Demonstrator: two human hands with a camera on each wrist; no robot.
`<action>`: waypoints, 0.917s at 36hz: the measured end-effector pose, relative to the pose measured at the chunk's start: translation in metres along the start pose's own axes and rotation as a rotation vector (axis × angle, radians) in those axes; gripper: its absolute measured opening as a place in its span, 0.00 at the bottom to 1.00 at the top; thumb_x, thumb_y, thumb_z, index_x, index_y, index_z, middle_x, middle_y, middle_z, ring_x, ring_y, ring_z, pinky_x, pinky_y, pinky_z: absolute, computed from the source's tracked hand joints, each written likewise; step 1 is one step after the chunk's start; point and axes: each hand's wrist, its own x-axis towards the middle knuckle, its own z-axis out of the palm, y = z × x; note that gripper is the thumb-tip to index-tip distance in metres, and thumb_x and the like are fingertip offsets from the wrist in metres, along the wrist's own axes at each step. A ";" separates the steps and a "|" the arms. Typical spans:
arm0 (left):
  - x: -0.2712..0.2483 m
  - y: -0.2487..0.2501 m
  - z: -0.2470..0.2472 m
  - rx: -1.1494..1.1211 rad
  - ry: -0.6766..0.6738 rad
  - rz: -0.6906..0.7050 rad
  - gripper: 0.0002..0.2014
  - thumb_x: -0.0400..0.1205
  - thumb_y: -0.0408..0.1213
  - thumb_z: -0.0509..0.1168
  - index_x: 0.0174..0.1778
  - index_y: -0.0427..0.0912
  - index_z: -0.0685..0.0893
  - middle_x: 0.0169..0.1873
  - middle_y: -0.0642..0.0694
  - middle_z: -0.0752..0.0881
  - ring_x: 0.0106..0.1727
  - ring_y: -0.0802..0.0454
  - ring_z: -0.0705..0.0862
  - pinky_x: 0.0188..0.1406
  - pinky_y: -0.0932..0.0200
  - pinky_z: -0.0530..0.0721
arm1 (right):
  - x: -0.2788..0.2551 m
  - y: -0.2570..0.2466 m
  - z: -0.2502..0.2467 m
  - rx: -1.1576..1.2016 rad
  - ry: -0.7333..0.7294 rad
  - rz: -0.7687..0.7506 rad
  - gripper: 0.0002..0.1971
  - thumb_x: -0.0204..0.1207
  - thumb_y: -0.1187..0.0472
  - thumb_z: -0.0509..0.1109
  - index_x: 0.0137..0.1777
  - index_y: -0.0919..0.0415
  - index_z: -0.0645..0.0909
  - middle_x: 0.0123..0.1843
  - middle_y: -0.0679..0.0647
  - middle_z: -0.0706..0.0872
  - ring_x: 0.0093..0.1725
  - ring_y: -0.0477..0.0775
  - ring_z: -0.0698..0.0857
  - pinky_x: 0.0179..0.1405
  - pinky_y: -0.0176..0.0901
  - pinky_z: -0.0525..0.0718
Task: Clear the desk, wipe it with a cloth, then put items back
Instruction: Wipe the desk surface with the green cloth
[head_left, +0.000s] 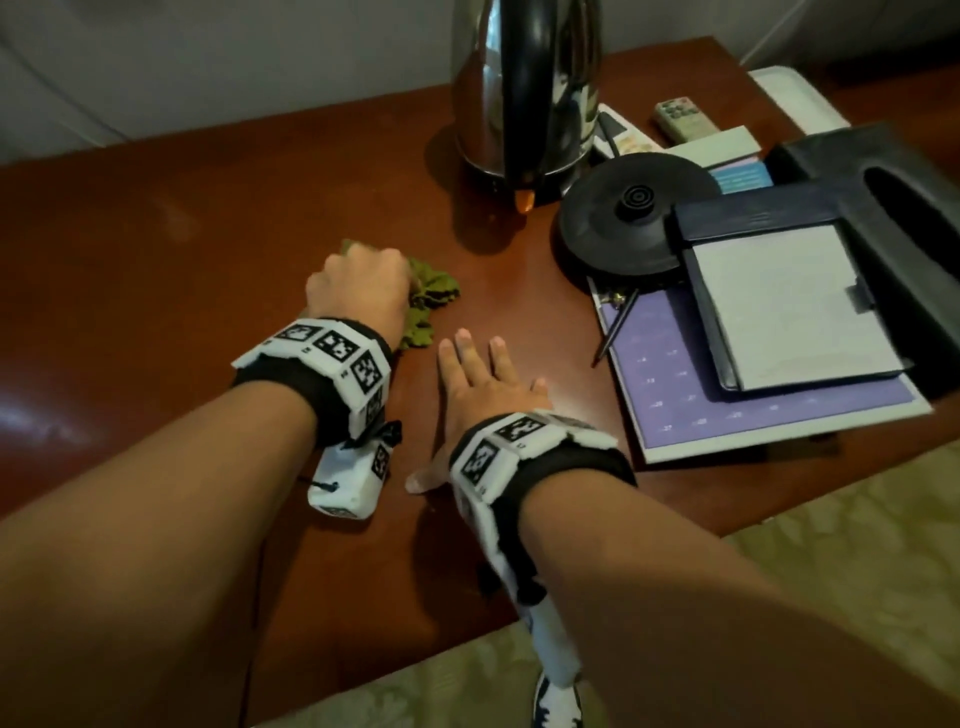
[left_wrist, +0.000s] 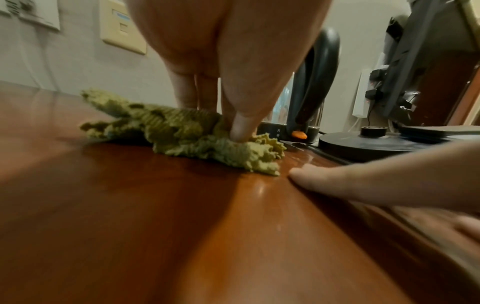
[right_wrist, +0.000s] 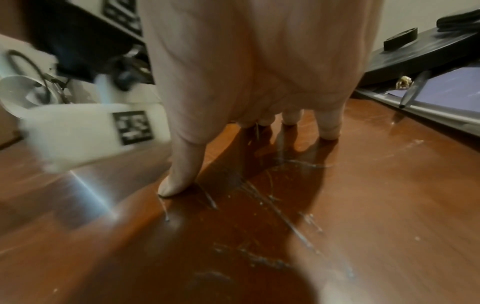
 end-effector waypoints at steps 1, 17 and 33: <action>-0.010 -0.005 0.000 -0.002 -0.013 0.007 0.13 0.84 0.38 0.63 0.64 0.48 0.85 0.60 0.36 0.83 0.61 0.32 0.80 0.52 0.43 0.80 | 0.000 0.000 -0.001 -0.008 0.003 0.004 0.61 0.69 0.39 0.76 0.83 0.49 0.28 0.82 0.41 0.25 0.82 0.57 0.30 0.76 0.73 0.44; -0.041 -0.058 0.019 -0.068 -0.067 0.016 0.12 0.83 0.43 0.67 0.61 0.53 0.88 0.58 0.43 0.88 0.59 0.35 0.82 0.57 0.44 0.81 | 0.001 0.000 0.000 0.013 0.042 0.007 0.56 0.74 0.41 0.73 0.84 0.49 0.31 0.84 0.43 0.28 0.83 0.59 0.32 0.75 0.76 0.45; -0.067 -0.075 0.020 -0.105 -0.125 0.041 0.15 0.83 0.44 0.65 0.65 0.51 0.85 0.62 0.40 0.85 0.62 0.32 0.80 0.58 0.42 0.83 | 0.004 0.003 0.006 -0.116 0.122 -0.019 0.69 0.55 0.24 0.73 0.84 0.50 0.31 0.85 0.47 0.32 0.84 0.62 0.35 0.80 0.67 0.45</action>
